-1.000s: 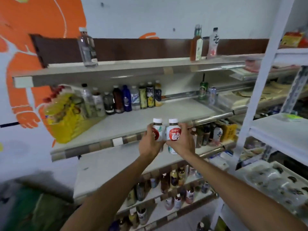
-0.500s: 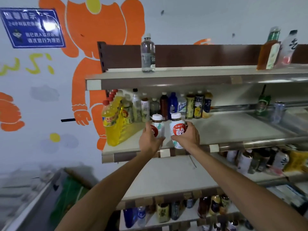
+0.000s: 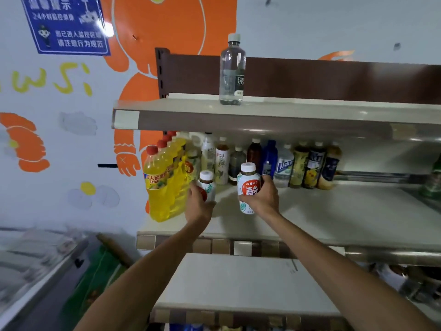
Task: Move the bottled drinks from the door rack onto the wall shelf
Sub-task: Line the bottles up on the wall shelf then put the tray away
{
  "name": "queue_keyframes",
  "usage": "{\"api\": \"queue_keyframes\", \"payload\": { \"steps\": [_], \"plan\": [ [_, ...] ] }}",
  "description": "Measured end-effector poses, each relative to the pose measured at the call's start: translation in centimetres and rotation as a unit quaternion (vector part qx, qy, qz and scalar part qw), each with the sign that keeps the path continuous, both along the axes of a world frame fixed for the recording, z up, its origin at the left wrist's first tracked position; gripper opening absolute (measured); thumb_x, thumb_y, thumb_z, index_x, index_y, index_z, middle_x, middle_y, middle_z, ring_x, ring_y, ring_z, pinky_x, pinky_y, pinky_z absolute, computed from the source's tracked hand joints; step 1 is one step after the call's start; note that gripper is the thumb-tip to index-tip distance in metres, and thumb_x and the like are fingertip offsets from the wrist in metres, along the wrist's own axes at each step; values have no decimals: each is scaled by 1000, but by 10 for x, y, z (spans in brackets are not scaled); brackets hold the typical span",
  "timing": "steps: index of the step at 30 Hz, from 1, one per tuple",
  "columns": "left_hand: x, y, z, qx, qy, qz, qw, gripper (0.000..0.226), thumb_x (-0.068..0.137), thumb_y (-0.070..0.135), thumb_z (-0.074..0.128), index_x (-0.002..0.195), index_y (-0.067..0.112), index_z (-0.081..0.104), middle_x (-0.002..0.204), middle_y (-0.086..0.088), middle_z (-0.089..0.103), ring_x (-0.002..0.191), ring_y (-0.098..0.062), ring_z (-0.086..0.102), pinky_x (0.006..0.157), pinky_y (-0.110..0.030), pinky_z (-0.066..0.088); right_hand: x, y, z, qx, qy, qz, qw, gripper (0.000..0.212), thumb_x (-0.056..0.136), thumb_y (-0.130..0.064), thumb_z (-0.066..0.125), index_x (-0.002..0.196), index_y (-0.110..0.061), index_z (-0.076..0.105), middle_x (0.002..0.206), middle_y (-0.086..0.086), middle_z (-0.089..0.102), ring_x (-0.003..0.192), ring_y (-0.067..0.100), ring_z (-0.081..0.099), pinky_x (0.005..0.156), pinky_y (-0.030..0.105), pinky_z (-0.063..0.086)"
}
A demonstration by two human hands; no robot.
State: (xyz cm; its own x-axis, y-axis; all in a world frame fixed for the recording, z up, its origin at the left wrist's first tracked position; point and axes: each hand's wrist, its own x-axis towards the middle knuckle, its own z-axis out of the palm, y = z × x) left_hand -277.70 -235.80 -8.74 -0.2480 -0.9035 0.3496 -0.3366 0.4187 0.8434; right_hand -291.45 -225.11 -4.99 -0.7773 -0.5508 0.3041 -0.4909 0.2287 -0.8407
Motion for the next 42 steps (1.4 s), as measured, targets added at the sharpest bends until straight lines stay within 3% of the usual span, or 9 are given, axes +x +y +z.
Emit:
{"api": "queue_keyframes", "payload": {
  "steps": [9, 13, 15, 18, 30, 36, 42],
  "plan": [
    [-8, -41, -25, -4, -4, 82, 997, 85, 71, 12, 82, 139, 15, 30, 129, -15, 52, 115, -36, 53, 82, -45, 50, -35, -49, -7, 3, 10, 64, 998, 80, 55, -21, 92, 120, -19, 46, 121, 3, 59, 105, 23, 62, 87, 41, 55],
    [-15, -34, -34, 45, -54, 195, 978, 82, 70, 21, 84, 133, 9, 34, 125, -17, 51, 114, -37, 52, 85, -46, 50, -33, -67, -11, 1, 5, 78, 997, 79, 55, -20, 92, 119, -18, 47, 121, 4, 60, 107, 23, 61, 88, 43, 55],
    [-14, -34, -43, 101, -6, 184, 978, 63, 73, 22, 81, 118, 9, 38, 117, -17, 57, 107, -38, 57, 81, -45, 51, -31, -78, -11, -1, 9, 83, 996, 77, 56, -17, 91, 119, -14, 47, 121, 5, 60, 106, 23, 61, 88, 40, 54],
    [-15, -49, -45, 134, 7, 138, 981, 50, 80, 22, 77, 116, 9, 46, 119, -12, 62, 108, -35, 60, 83, -43, 50, -25, -96, -7, -9, 8, 83, 996, 77, 56, -17, 92, 119, -13, 48, 121, 5, 60, 106, 23, 61, 86, 37, 52],
    [-45, -119, -34, 125, -45, 113, 985, 60, 88, 30, 68, 135, 7, 39, 127, -17, 57, 114, -38, 55, 88, -43, 46, -41, -128, -4, -43, -13, 39, 998, 79, 53, -15, 93, 118, -11, 49, 117, 6, 61, 104, 23, 62, 88, 44, 55],
    [-63, -144, -24, 186, -36, 110, 976, 56, 90, 25, 66, 137, 11, 39, 130, -15, 55, 118, -36, 54, 92, -42, 46, -51, -122, -6, -49, -18, 27, 998, 76, 53, -12, 93, 115, -11, 49, 112, 3, 61, 96, 18, 60, 82, 36, 54],
    [-77, -148, -32, 159, -64, 130, 976, 59, 97, 28, 54, 145, 9, 25, 133, -20, 52, 119, -39, 52, 96, -46, 47, -60, -112, -9, -63, -28, 16, 998, 79, 54, -10, 92, 121, -13, 50, 115, 1, 62, 98, 16, 60, 86, 36, 53]
  ]
}}
